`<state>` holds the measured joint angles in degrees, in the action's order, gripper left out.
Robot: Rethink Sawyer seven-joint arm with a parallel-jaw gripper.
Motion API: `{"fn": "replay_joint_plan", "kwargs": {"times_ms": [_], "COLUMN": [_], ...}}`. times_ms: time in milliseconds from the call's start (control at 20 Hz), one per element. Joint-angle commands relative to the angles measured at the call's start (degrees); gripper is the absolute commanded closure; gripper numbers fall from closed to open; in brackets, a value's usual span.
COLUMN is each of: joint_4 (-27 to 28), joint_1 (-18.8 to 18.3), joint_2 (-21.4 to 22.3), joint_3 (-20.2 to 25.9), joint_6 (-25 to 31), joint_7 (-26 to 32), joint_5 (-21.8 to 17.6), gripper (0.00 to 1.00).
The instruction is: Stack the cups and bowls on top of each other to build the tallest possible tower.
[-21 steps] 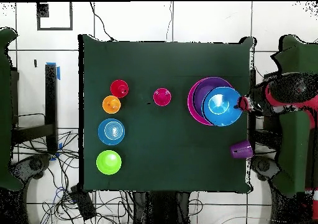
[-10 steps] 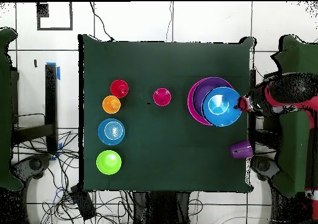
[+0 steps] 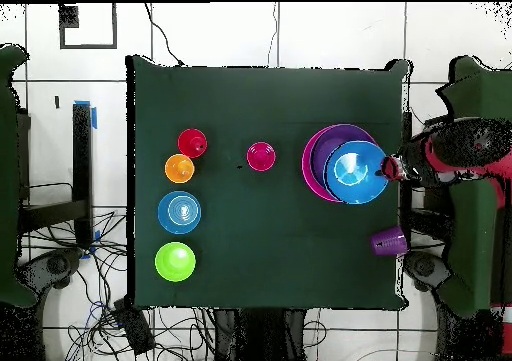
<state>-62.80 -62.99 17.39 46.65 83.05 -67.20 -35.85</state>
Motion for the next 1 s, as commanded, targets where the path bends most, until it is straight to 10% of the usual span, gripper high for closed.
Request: {"fn": "replay_joint_plan", "kwargs": {"times_ms": [50, 1000], "joint_4": [-2.0, -1.2], "joint_1": [2.5, 2.5], "joint_2": [-1.2, -1.7], "joint_3": [-2.0, -2.0], "joint_6": [0.7, 0.2], "joint_7": [10.5, 12.4], "joint_5": [0.3, -1.1], "gripper": [1.00, 1.00]}}
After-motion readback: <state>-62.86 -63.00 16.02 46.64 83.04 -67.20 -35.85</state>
